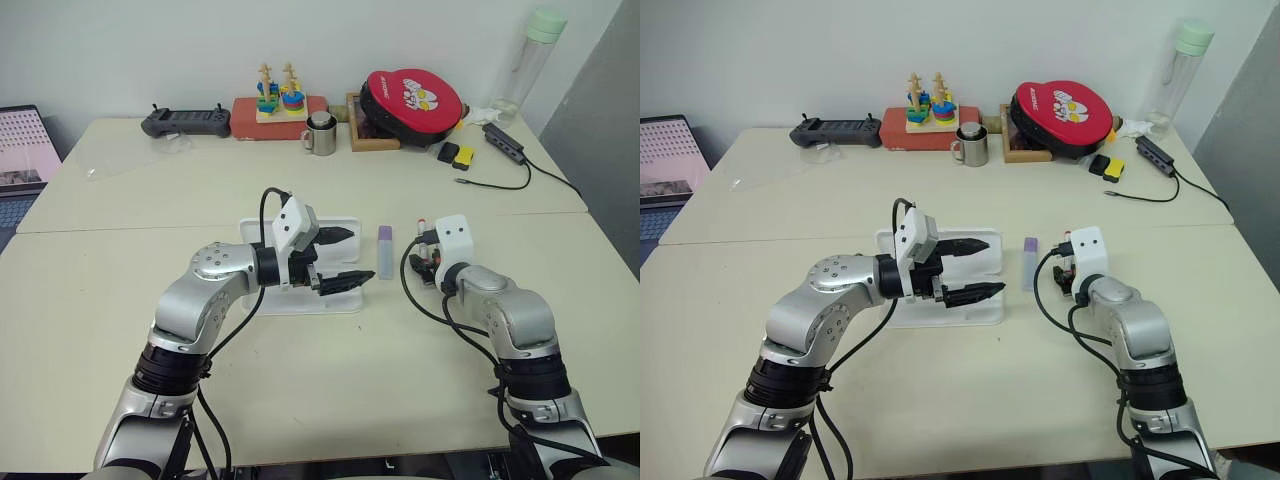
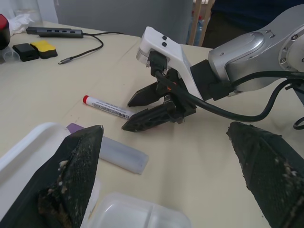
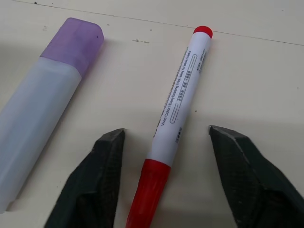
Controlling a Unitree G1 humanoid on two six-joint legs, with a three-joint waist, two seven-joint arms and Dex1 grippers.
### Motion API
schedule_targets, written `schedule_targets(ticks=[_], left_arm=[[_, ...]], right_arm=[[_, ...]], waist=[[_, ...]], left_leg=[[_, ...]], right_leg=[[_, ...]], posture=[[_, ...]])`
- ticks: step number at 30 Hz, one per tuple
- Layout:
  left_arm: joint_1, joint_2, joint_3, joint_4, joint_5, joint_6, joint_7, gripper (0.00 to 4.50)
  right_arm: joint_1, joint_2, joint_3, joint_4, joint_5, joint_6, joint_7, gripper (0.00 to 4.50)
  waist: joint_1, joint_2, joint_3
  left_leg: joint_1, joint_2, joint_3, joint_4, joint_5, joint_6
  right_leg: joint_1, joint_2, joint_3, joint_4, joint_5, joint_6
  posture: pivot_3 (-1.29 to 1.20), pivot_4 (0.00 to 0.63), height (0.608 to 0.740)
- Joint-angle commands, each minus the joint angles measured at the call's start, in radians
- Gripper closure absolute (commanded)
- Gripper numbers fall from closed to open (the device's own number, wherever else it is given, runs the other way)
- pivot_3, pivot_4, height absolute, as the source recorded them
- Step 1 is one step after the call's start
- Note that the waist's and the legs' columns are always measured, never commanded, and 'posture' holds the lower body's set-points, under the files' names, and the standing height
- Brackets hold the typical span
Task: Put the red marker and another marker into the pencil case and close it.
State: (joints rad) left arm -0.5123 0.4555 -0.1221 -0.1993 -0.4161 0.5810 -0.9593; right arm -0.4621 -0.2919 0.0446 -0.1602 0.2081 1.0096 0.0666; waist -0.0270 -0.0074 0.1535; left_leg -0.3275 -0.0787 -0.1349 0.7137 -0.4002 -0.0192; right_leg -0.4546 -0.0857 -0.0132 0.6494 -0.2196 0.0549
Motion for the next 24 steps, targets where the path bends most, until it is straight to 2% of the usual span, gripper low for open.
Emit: schedule_targets(ticks=[1,5,7,9,13,18,20,24], left_arm=[[-0.024,-0.007,-0.006,-0.018,-0.003,-0.022,0.009,0.00],[-0.033,-0.010,-0.013,-0.006,-0.004,-0.031,0.009,0.00],[-0.039,-0.010,-0.013,0.004,-0.004,-0.035,0.006,0.00],[-0.044,-0.007,-0.006,0.009,-0.007,-0.034,0.009,0.00],[-0.005,0.041,0.071,-0.045,-0.054,0.013,0.027,0.00],[0.145,0.156,0.237,-0.167,-0.135,0.094,0.056,0.00],[0.246,0.208,0.349,-0.190,-0.169,0.117,0.061,0.00],[0.477,0.285,0.487,-0.217,-0.153,0.091,0.039,0.00]], right_arm=[[-0.001,-0.004,-0.026,0.005,-0.033,-0.004,-0.015,2.57],[0.007,-0.008,-0.022,0.001,-0.040,0.000,-0.009,3.37],[0.007,-0.008,-0.025,-0.004,-0.041,0.003,-0.008,3.97],[-0.003,-0.002,-0.043,-0.006,-0.040,-0.019,-0.006,4.24],[-0.082,-0.020,-0.087,-0.011,-0.025,-0.183,0.052,4.24],[-0.192,-0.055,-0.051,-0.081,0.111,-0.378,0.366,4.24],[-0.230,-0.067,0.000,-0.112,0.204,-0.364,0.531,4.24],[-0.313,-0.089,0.167,-0.019,0.172,-0.390,0.723,4.24]], waist=[[0.000,0.000,0.000],[0.000,0.000,0.000],[0.000,0.000,0.000],[0.000,0.000,0.000],[-0.005,0.000,0.000],[-0.032,0.001,0.000],[-0.038,0.002,0.000],[-0.039,0.002,0.000]], left_leg=[[0.000,0.000,0.000,0.000,0.000,0.000],[0.000,0.000,0.000,0.000,0.000,0.000],[0.000,0.000,0.000,0.000,0.000,0.000],[0.000,0.000,0.000,0.000,0.000,0.000],[0.000,0.000,0.001,0.000,0.000,0.000],[0.000,0.002,0.002,-0.002,0.000,0.000],[0.000,0.003,0.000,-0.003,0.000,0.000],[0.001,0.003,-0.001,-0.003,0.000,0.000]], right_leg=[[0.000,0.000,0.000,0.000,0.000,0.000],[0.000,0.000,0.000,0.000,0.000,0.000],[0.000,0.000,0.000,0.000,0.000,0.000],[0.000,0.000,0.000,0.000,0.000,0.000],[-0.001,0.000,0.000,0.000,0.000,0.000],[-0.003,0.002,0.001,0.000,0.000,0.000],[-0.003,0.003,0.001,-0.001,0.000,0.000],[-0.002,0.003,0.001,-0.002,0.000,-0.001]], posture=[[0.00,0.150,0.740],[0.00,0.150,0.740],[0.00,0.150,0.740],[0.00,0.150,0.740],[0.00,0.150,0.740],[0.00,0.150,0.740],[0.00,0.150,0.740],[0.00,0.150,0.740]])
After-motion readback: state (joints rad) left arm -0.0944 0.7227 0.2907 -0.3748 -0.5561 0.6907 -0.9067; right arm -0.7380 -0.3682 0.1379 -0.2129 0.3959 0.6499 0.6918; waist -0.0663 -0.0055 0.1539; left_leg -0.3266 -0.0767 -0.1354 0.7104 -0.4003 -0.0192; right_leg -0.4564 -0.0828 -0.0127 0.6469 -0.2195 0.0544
